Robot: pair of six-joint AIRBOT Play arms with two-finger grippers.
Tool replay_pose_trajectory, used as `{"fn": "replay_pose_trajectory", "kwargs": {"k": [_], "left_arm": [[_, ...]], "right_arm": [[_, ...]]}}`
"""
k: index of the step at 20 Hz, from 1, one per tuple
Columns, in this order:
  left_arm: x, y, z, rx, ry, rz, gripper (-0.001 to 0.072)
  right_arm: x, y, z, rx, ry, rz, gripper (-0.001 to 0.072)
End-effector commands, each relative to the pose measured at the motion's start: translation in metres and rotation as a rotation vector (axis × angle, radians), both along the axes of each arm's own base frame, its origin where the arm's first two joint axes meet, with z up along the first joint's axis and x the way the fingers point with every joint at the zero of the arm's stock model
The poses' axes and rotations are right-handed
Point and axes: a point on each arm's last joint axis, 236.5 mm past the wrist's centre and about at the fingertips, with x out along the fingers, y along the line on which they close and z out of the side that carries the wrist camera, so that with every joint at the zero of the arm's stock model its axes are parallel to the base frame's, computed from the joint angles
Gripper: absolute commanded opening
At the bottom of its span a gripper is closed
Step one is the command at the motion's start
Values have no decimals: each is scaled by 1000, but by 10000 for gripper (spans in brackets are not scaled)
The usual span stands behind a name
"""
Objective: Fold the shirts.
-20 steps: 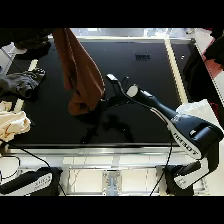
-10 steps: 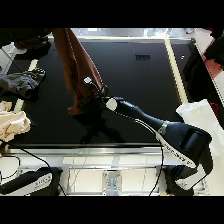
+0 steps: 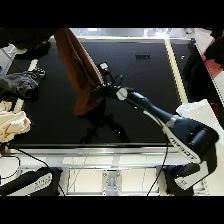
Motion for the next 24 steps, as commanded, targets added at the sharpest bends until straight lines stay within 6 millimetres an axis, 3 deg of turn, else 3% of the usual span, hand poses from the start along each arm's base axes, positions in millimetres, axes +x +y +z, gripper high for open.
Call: {"fn": "replay_pose_trajectory", "kwargs": {"k": [1,3,5,8,9,10,11,12,14,15,17,19,21,24], "left_arm": [[-8,29,8,130,-69,86,10],[-29,45,15,223,-97,129,11],[-62,45,23,263,-105,114,10],[-122,31,38,263,-118,31,10],[-139,25,39,259,-114,-1,10],[-151,23,36,253,-88,-16,10],[-156,25,28,261,-46,-13,10],[-155,35,13,291,23,19,10],[-135,72,-29,358,173,167,10],[-123,97,-57,411,246,257,10],[-101,152,-122,519,397,460,10],[-89,187,-180,607,482,577,10],[-77,209,-215,639,487,673,10],[-54,214,-216,588,395,738,10]], "right_arm": [[-11,-47,57,-92,-37,59,10],[-19,-94,137,-166,-198,44,10],[-37,-141,252,-166,-446,-35,9],[-88,-190,411,-54,-761,-146,7],[-103,-199,444,-25,-822,-161,7],[-113,-204,464,-12,-858,-166,7],[-116,-204,464,-24,-848,-156,7],[-112,-199,443,-66,-783,-125,7],[-93,-192,359,-216,-512,-65,8],[-81,-201,310,-333,-365,-65,8],[-57,-234,236,-555,-161,-127,8],[-35,-252,197,-638,-59,-161,8],[-9,-270,169,-644,16,-220,8],[13,-303,140,-646,108,-298,8]]}}
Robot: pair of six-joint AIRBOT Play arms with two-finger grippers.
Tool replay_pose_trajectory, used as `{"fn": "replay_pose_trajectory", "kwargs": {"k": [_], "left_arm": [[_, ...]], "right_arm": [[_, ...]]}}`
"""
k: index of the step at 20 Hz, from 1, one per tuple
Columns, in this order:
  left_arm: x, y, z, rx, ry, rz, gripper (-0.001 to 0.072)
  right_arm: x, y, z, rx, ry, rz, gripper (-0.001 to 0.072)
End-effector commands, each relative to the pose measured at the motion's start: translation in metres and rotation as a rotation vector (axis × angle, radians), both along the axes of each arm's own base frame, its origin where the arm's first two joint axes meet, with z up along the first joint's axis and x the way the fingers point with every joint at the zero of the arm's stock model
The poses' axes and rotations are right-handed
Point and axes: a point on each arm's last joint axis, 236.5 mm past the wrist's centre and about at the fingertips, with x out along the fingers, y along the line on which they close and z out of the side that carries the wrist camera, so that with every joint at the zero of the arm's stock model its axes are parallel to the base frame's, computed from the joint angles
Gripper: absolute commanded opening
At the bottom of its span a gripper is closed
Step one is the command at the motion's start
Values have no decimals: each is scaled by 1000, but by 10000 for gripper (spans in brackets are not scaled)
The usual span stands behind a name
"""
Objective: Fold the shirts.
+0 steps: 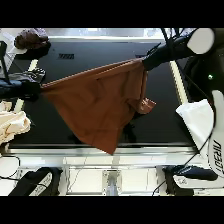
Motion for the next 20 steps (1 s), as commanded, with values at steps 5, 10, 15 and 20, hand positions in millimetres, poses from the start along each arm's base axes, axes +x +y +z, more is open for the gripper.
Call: {"fn": "replay_pose_trajectory", "kwargs": {"k": [5,10,15,20], "left_arm": [[68,13,11,-6,-295,78,10],[100,-5,-50,-107,-190,78,515],[97,18,-17,-35,-285,93,718],[-2,96,87,42,-484,318,709]], "right_arm": [[39,-54,-45,5,81,-157,11],[62,-27,-49,111,36,-118,316],[56,-42,-59,97,87,-153,316],[48,-33,-105,132,196,-147,317]]}}
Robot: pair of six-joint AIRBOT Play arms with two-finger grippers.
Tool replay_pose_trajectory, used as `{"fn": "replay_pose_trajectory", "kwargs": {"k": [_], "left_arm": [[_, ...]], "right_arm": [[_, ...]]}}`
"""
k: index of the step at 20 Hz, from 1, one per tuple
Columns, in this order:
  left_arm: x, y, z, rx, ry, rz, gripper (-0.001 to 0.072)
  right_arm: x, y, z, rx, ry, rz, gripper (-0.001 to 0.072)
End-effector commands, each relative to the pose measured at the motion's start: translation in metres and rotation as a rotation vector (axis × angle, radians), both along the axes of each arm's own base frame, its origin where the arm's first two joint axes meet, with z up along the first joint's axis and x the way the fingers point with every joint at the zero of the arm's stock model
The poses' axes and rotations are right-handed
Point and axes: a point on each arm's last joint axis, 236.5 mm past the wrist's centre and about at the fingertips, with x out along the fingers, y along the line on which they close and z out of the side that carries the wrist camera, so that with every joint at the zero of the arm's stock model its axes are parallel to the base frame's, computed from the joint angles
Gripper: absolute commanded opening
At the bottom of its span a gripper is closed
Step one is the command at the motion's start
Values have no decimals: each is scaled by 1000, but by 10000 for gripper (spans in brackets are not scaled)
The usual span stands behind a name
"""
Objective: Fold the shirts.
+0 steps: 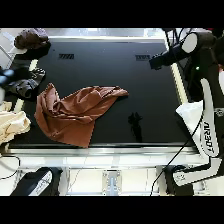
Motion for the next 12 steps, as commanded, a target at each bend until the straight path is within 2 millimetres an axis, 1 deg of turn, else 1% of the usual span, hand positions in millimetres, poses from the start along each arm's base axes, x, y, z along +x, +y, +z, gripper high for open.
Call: {"fn": "replay_pose_trajectory", "kwargs": {"k": [1,2,3,4,5,6,7,9,10,12], "left_arm": [[-93,62,28,-19,-24,250,708],[-128,81,3,-77,41,370,708],[-168,94,-34,-135,149,492,708],[-201,100,-70,-185,262,584,708],[-225,97,-107,-253,362,639,701],[-232,85,-139,-320,448,611,658],[-230,65,-169,-414,514,542,572],[-219,26,-213,-623,592,425,565],[-219,14,-231,-693,650,384,564],[-229,2,-258,-773,796,353,564]], "right_arm": [[-4,14,-38,68,69,7,317],[-4,21,-54,101,85,6,317],[-5,27,-69,133,100,4,317],[-7,34,-82,163,125,1,317],[-8,38,-92,181,147,-1,317],[-9,40,-100,190,165,-2,317],[-8,41,-104,196,174,-2,317],[-7,41,-104,182,164,22,317],[-7,42,-104,177,158,32,317],[-5,39,-104,148,141,59,317]]}}
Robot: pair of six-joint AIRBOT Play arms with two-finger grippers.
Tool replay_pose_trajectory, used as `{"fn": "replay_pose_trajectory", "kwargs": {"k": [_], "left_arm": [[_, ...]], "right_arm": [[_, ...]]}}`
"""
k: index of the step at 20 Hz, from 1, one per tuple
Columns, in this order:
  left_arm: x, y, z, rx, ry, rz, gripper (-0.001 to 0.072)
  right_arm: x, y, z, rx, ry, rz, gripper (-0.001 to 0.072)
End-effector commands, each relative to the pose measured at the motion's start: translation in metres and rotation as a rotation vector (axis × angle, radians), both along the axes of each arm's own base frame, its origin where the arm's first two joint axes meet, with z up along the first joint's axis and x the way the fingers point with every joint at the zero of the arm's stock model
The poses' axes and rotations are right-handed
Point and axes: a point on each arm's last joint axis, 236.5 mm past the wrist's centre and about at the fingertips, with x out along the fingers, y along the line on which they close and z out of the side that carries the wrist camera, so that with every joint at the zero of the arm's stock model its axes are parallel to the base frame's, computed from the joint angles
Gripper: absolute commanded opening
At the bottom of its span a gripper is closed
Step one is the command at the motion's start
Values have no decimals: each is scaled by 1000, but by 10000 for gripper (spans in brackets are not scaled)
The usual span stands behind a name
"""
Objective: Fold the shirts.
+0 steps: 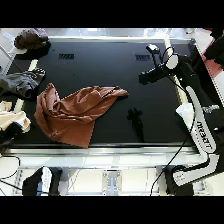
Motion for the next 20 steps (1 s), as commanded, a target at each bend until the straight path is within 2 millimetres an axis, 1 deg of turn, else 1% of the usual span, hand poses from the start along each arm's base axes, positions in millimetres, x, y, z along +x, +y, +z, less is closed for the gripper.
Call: {"fn": "replay_pose_trajectory", "kwargs": {"k": [1,2,3,4,6,8,9,10,11,12,13,14,15,17,18,20], "left_arm": [[-14,-47,-53,-310,138,-71,557],[-12,-53,-62,-367,161,-91,432],[-8,-60,-70,-422,169,-92,297],[-3,-63,-76,-460,170,-87,279],[2,-62,-86,-480,171,-84,283],[7,-57,-86,-459,153,-80,286],[8,-56,-87,-449,146,-96,308],[11,-54,-87,-444,134,-96,383],[20,-57,-86,-457,99,-101,389],[33,-66,-81,-493,37,-126,392],[48,-75,-75,-539,-28,-143,412],[59,-81,-71,-578,-74,-137,413],[60,-83,-74,-600,-69,-126,413],[46,-79,-89,-610,17,-84,412],[43,-77,-92,-605,34,-67,407],[44,-74,-90,-591,21,-61,405]], "right_arm": [[4,-1,-3,-18,-28,31,319],[8,-2,-1,-18,-45,24,376],[12,-2,1,-16,-64,19,414],[15,-1,3,-14,-75,16,414],[16,-1,5,-13,-85,14,414],[16,-1,5,-12,-85,14,414],[17,-1,5,-12,-87,14,413],[17,-1,6,-11,-88,13,414],[17,-1,6,-8,-88,13,413],[17,0,6,-7,-87,13,413],[17,0,6,-6,-87,13,413],[17,1,6,-3,-86,13,413],[16,1,6,1,-85,13,413],[15,1,5,0,-78,15,413],[14,1,5,-1,-72,17,413],[11,1,3,-3,-59,21,413]]}}
